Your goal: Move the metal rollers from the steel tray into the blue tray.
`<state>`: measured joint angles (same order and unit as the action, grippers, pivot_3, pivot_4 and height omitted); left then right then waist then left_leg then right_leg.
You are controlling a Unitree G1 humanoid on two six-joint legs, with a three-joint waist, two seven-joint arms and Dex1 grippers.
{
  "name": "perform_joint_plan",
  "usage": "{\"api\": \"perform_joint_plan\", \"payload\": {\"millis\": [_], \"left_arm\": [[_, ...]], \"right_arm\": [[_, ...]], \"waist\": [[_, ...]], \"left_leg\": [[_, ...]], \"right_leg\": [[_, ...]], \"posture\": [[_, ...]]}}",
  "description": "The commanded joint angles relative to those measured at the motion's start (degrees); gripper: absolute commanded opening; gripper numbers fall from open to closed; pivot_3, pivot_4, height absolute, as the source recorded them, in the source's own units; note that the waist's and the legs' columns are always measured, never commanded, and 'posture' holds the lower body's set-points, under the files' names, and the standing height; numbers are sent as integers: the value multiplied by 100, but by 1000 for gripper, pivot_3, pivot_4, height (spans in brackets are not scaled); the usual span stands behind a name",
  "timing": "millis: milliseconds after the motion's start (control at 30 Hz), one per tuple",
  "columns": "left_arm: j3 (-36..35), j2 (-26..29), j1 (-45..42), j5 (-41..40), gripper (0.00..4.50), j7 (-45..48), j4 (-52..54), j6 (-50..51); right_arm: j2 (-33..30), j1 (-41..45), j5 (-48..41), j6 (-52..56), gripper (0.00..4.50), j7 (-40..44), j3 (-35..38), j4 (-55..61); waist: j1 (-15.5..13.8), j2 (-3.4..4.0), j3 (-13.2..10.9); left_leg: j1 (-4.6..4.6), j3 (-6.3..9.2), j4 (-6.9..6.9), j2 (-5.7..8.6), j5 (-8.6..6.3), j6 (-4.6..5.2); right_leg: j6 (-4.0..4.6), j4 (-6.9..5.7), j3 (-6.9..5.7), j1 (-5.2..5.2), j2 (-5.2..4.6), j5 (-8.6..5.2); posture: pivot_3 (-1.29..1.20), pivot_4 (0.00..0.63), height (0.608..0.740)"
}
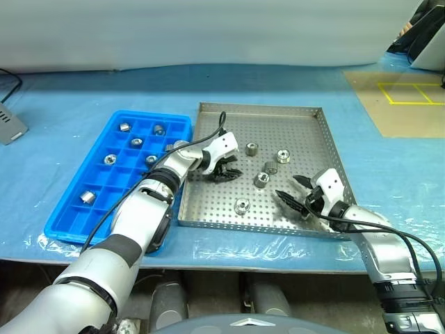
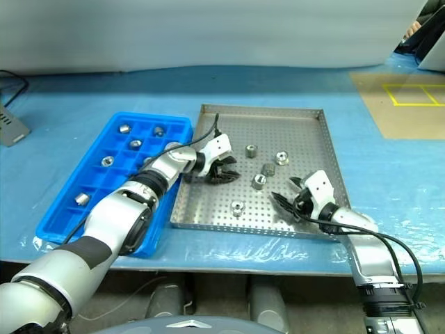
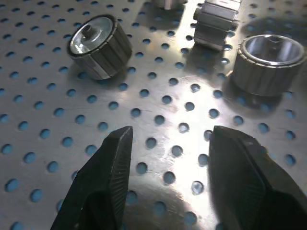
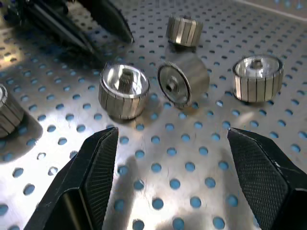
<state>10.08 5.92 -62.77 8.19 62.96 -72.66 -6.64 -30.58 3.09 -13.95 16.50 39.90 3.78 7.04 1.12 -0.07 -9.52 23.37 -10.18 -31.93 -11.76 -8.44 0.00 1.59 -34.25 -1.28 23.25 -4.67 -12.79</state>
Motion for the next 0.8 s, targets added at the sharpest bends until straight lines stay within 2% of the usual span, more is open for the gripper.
{"api": "perform_joint_plan", "payload": {"millis": [33,200,367,533,667,800], "left_arm": [[-121,221,57,-397,2774,1412,553,164],[5,598,179,-563,2774,2556,1177,430],[434,692,589,-404,2774,2929,1740,318],[791,340,789,-67,2774,2178,1622,-25],[733,60,812,-252,2774,2210,1674,123],[780,3,831,-213,2774,2231,1640,165]], "right_arm": [[21,68,-187,617,3797,-228,-14,807],[-18,65,-250,1144,3797,-326,-36,1259],[-28,139,-305,1647,3797,-493,-50,1655],[-22,37,-241,1537,3797,-441,-66,1498],[-105,-161,-196,1196,3797,-271,48,1168],[-159,-370,-142,795,3797,-180,126,834]], "waist": [[-7,1,-1],[-18,2,-1],[-17,3,-1],[-27,3,-1],[-10,3,-1],[8,3,-1]], "left_leg": [[1,-1,6,0,4,4],[-2,-6,27,4,0,-5],[-13,-11,66,9,5,2],[-10,-17,70,8,8,8],[-18,-18,64,8,3,-2],[-20,-24,63,7,-1,-11]], "right_leg": [[0,2,0,2,0,0],[0,19,1,1,-5,0],[1,51,12,-4,-6,1],[1,53,7,-3,-7,0],[1,52,10,-9,-7,1],[1,52,11,-11,-6,1]], "posture": [[-459,150,740],[-455,150,740],[-457,150,740],[-476,150,740],[-490,150,740],[-499,150,740]]}}
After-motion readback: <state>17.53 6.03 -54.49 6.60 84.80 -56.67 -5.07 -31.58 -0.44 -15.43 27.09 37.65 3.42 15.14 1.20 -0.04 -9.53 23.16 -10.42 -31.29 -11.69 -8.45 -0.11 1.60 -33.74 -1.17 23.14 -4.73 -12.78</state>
